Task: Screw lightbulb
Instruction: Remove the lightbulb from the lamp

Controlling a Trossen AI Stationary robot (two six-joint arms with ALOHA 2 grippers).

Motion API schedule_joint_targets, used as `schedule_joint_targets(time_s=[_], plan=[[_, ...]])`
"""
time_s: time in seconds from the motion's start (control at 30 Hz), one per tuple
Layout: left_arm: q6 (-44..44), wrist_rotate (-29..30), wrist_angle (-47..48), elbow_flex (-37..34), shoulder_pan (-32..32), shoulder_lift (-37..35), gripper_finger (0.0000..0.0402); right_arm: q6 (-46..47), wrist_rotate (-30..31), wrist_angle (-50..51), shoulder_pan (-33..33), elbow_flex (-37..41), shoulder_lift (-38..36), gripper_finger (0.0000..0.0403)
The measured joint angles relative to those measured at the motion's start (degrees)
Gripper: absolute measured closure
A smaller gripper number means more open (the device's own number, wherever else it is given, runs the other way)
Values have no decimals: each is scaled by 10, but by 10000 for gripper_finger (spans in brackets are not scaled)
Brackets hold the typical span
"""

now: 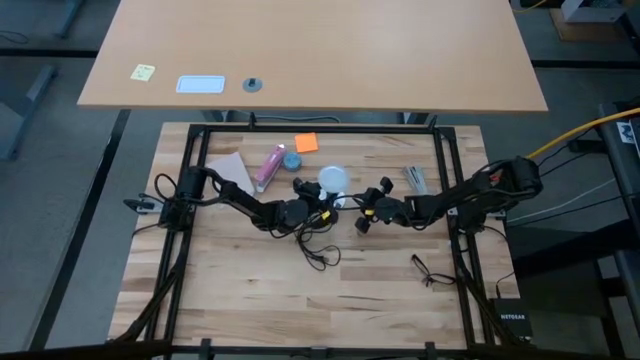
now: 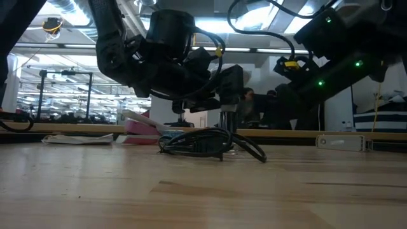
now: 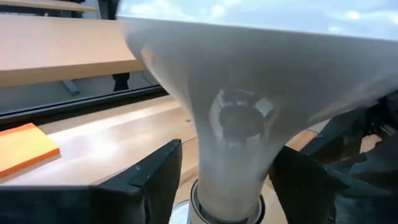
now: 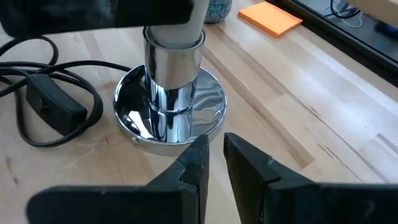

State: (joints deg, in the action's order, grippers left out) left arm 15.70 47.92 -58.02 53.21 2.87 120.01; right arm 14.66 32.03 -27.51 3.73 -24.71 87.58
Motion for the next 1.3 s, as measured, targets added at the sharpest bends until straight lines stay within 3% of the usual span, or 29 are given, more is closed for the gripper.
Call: schedule_joint_targets(time_s=[0.33,0.87,1.3], plan=[[-11,1,5,0,0,0,261,8,3,-55,-15,0,45,343],[-12,-30,4,0,1,0,254,14,-32,-74,-99,-12,50,343],[-1,-100,3,0,2,-1,255,15,-107,-72,-98,-60,158,343]])
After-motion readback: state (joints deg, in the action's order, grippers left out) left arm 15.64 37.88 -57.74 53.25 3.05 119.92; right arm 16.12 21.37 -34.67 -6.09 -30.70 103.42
